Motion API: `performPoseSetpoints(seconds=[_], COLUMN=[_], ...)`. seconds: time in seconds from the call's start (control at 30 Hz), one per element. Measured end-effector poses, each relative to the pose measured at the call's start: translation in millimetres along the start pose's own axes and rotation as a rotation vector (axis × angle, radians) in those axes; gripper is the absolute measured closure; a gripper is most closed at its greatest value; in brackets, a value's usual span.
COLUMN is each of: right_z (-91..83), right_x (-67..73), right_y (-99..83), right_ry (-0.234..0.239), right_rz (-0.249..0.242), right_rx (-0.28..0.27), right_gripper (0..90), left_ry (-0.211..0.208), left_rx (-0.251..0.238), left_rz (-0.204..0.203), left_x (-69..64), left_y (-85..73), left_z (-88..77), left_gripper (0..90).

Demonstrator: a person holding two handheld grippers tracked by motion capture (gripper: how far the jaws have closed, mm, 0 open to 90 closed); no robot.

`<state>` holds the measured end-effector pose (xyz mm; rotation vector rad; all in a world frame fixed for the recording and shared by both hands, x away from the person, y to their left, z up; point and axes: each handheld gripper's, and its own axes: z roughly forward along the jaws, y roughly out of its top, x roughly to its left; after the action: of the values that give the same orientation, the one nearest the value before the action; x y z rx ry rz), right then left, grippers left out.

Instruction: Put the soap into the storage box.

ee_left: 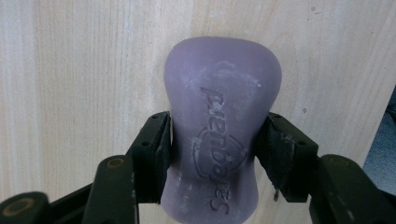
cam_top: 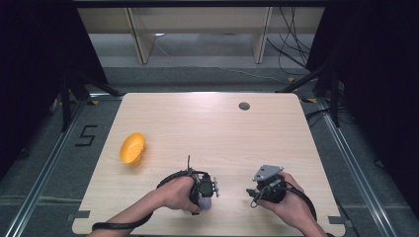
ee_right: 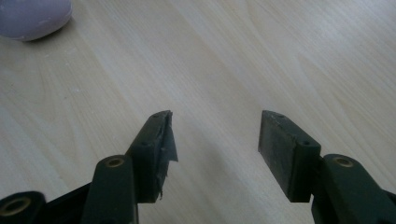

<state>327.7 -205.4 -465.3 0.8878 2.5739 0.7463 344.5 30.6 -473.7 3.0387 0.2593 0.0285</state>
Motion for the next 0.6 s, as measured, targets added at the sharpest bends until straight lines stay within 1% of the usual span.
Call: performPoseSetpoints(seconds=[0.03, 0.07, 0.13, 0.23, 0.27, 0.37, 0.4, 0.43, 0.47, 0.5, 0.53, 0.57, 0.6], right_z=[-0.3, 1.2, 0.8, -0.3, 1.0, 1.2, 1.1, 1.2, 1.2, 1.2, 1.3, 1.3, 1.3], right_x=[-0.6, -0.2, -0.1, -0.6, 0.2, 0.2, 0.3, 0.1, 0.2, 0.2, 0.0, 0.0, -0.1], right_y=[0.2, -0.2, 0.0, 0.2, -0.3, -0.4, -0.4, -0.5, -0.4, -0.4, -0.5, -0.5, -0.5], right_ry=[-0.003, -0.014, -0.009, -0.005, -0.01, -0.009, -0.008, -0.013, -0.012, -0.012, -0.012, -0.012, -0.012], right_rz=[-0.003, -0.002, -0.002, -0.004, -0.003, -0.002, -0.004, -0.007, -0.006, -0.006, -0.007, -0.007, -0.008], right_rx=[0.001, -0.013, -0.008, -0.002, -0.011, -0.011, -0.011, -0.013, -0.012, -0.012, -0.013, -0.013, -0.014], right_gripper=[45.0, 45.0, 45.0, 44.9, 44.9, 44.9, 44.8, 44.8, 44.8, 44.8, 44.7, 44.7, 44.6], left_ry=[0.0, -0.001, 0.006, -0.009, -0.019, -0.025, -0.025, -0.025, -0.031, -0.031, -0.031, -0.031, -0.033], left_rx=[0.001, 0.005, 0.021, 0.023, 0.026, 0.014, 0.015, 0.015, 0.008, 0.008, 0.009, 0.016, 0.016], left_rz=[-0.001, -0.003, 0.01, -0.006, -0.008, -0.021, -0.03, -0.03, -0.071, -0.071, -0.087, -0.087, -0.105], left_x=[-0.1, -0.4, 0.4, 1.1, 1.7, 2.7, 4.1, 4.1, 3.5, 3.5, 3.7, 4.3, 3.8], left_y=[0.2, 0.6, 1.6, 1.8, 1.8, 0.4, -0.8, -0.8, -2.3, -2.3, -3.1, -3.5, -4.3], left_z=[0.4, 1.0, 1.7, 3.1, 3.1, 3.3, 2.5, 2.5, 2.9, 2.9, 2.4, 2.0, 2.1], left_gripper=[45.2, 45.3, 45.7, 46.8, 47.1, 48.0, 48.5, 48.6, 48.7, 48.8, 48.9, 48.9, 48.9])
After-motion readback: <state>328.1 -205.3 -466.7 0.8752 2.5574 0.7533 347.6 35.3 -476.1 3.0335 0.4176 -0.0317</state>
